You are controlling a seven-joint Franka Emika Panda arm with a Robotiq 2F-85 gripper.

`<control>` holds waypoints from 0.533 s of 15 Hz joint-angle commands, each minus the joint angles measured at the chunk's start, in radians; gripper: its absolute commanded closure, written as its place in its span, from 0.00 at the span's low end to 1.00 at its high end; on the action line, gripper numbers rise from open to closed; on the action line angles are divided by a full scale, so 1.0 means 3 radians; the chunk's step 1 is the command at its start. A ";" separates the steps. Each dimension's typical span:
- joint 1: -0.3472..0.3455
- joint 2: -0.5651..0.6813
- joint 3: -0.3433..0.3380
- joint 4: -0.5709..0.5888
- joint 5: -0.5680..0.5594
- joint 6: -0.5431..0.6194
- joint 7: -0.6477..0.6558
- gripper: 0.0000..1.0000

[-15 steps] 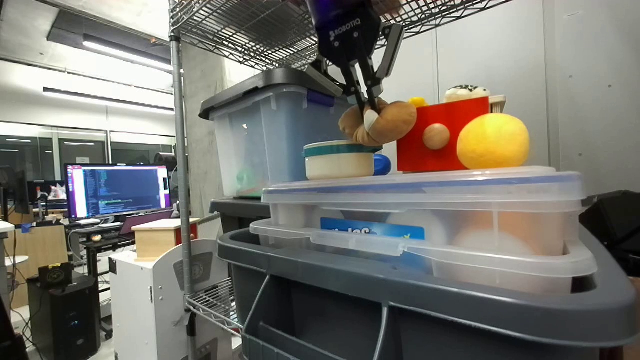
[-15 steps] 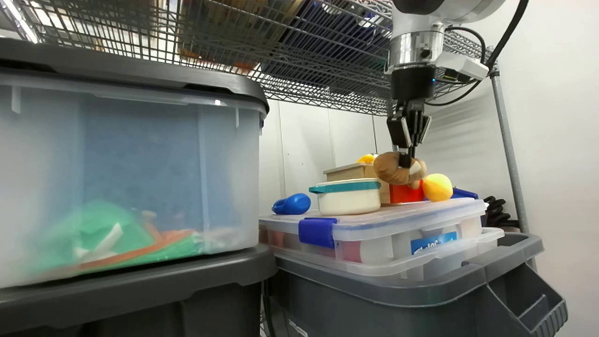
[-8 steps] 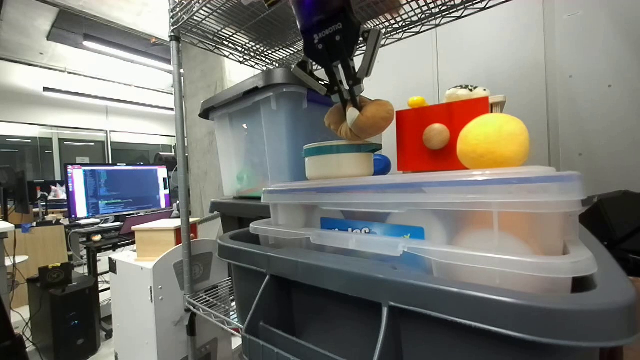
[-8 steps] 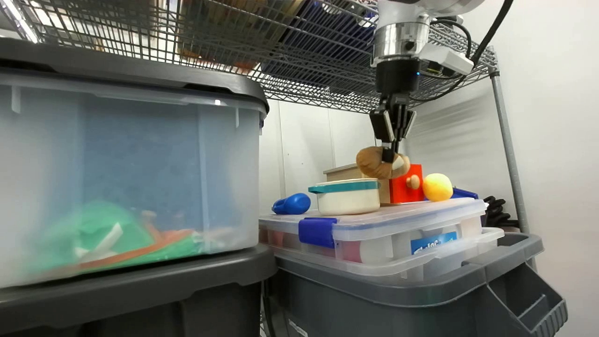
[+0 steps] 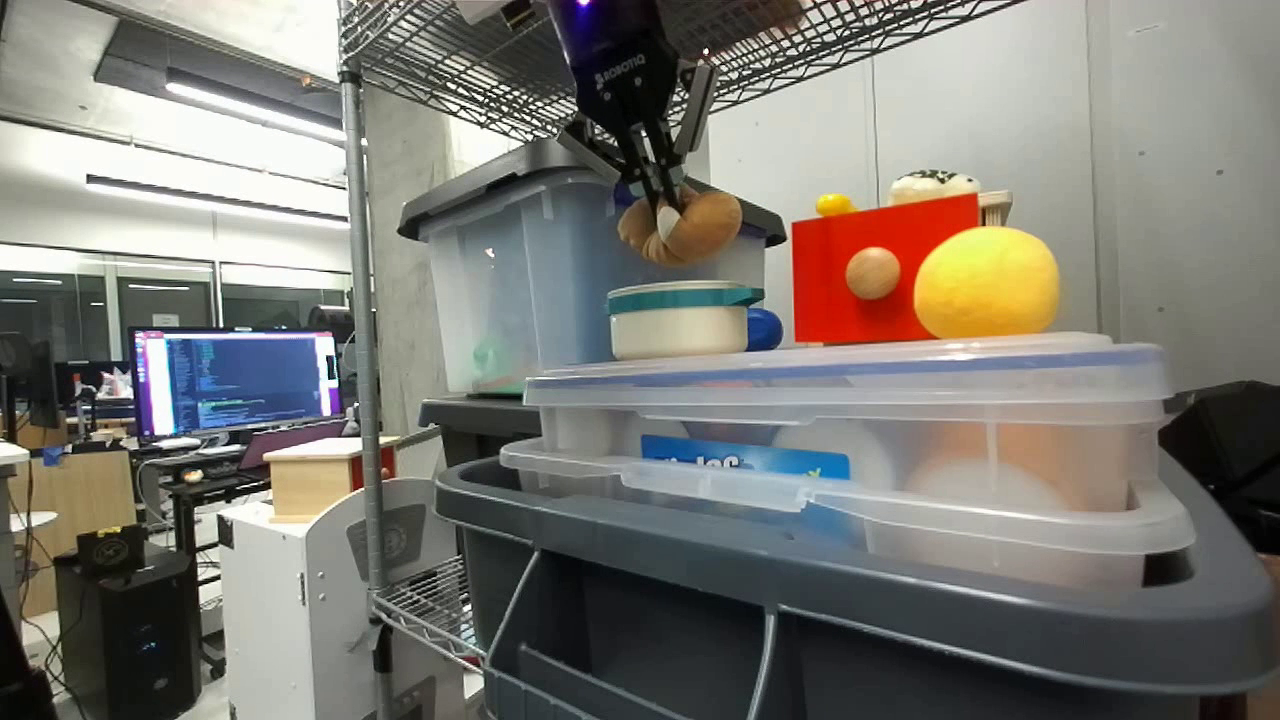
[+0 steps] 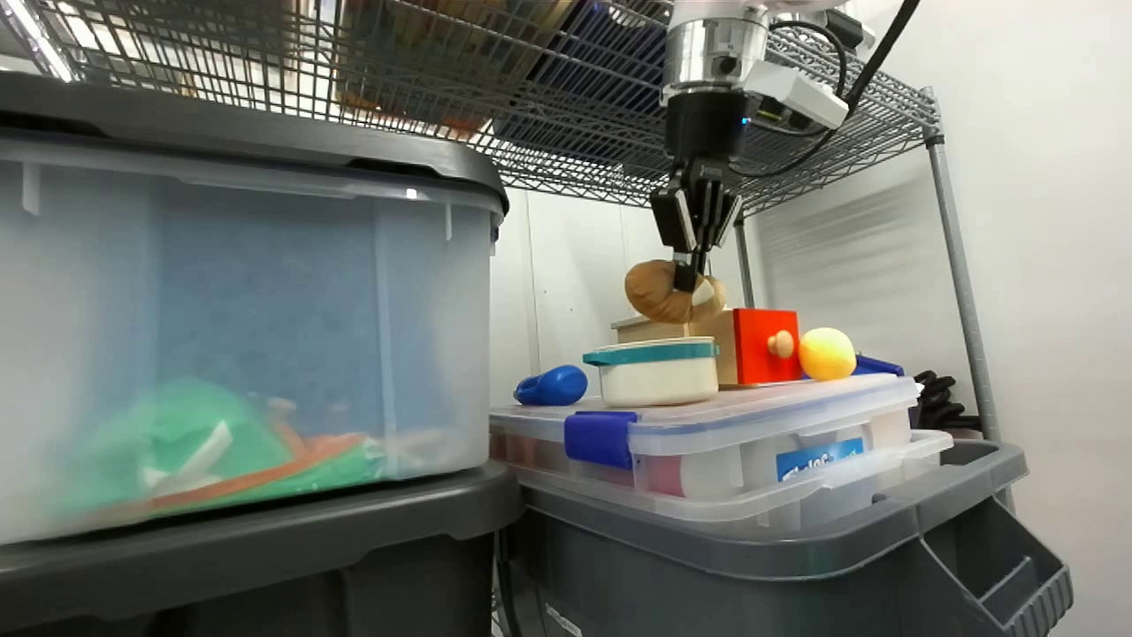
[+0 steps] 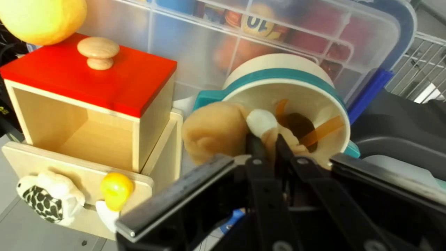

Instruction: Put the brown object inside the pot

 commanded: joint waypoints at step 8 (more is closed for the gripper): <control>0.0049 0.0267 0.0039 0.0258 0.0059 -0.0100 0.0023 0.42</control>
